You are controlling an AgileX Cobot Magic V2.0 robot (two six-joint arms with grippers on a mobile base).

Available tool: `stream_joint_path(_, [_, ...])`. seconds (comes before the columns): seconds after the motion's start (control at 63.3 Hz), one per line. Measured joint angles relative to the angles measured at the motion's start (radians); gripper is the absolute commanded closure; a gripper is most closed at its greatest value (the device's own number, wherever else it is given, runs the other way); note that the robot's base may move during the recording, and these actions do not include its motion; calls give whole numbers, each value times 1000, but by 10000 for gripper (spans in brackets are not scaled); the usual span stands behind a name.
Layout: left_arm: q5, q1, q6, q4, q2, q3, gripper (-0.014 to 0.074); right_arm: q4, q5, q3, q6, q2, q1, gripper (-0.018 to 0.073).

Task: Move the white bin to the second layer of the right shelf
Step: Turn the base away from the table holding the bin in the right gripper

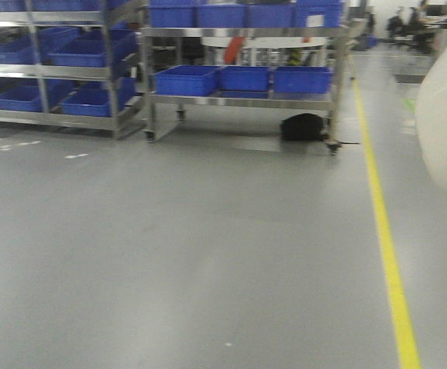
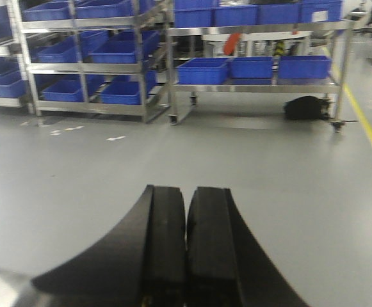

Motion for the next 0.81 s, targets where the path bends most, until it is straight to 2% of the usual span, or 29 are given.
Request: stream_joint_path(0.805, [0, 0, 0, 0, 0, 0, 512, 0, 0, 2, 0, 0, 0, 510])
